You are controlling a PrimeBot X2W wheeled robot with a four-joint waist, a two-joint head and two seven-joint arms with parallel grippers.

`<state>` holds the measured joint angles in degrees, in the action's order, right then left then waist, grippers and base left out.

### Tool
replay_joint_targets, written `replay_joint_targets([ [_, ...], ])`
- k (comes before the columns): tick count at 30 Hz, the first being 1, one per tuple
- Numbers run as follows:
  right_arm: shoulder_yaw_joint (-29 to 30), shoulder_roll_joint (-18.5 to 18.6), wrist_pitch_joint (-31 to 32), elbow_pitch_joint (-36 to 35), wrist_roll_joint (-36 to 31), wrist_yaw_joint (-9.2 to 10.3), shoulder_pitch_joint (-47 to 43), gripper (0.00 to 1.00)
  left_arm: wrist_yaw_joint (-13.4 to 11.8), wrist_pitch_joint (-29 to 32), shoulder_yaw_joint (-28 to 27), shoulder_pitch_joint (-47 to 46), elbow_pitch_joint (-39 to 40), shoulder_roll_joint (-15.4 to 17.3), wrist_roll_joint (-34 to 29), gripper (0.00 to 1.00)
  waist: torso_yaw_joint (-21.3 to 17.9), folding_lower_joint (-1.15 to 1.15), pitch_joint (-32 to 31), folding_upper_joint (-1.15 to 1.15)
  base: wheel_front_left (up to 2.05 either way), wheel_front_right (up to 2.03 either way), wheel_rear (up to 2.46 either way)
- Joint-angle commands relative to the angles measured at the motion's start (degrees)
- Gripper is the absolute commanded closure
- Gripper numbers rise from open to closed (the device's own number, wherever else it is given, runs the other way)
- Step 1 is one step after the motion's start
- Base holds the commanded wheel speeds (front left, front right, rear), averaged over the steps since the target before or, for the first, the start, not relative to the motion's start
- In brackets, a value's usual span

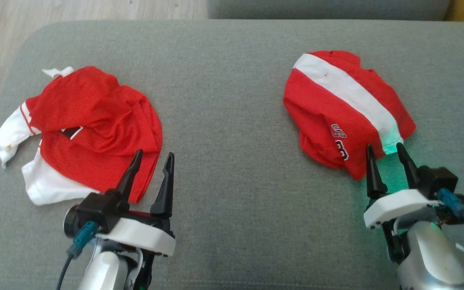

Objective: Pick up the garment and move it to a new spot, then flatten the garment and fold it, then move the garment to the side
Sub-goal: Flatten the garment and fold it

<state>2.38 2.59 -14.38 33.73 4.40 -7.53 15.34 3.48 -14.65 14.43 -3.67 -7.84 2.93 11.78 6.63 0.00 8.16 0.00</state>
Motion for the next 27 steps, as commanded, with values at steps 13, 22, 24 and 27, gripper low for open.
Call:
replay_joint_targets([
  [13, 7.9, 0.3, -0.5, 12.6, -8.4, 0.04, 12.3, 0.00, -0.5, -0.3, -0.8, -4.4, 1.0, 0.0, 0.7, 0.00, 1.6, 0.00, 3.9, 0.00, 0.00, 0.00, 0.00],
  [22, 7.2, 0.3, -0.6, 17.7, -8.8, 0.04, 15.5, 1.00, -0.9, -0.3, -0.7, -4.4, 0.2, 0.0, 0.9, 0.00, 0.2, 0.00, 3.0, 0.00, 0.00, 0.00, 0.00],
  [24, 7.4, 0.3, -0.6, 15.1, -8.7, 0.04, 15.7, 1.00, -0.9, -0.3, -0.7, -4.2, -0.1, 0.0, 1.1, 0.00, -0.2, 0.00, 2.2, 0.00, 0.00, 0.00, 0.00],
  [27, 8.0, 0.3, -0.6, 10.9, -9.0, 0.04, 15.6, 1.00, -1.1, -0.3, -0.7, -4.0, -0.2, 0.0, 1.7, 0.00, -0.5, 0.00, 0.7, 0.00, 0.00, 0.00, 0.00],
])
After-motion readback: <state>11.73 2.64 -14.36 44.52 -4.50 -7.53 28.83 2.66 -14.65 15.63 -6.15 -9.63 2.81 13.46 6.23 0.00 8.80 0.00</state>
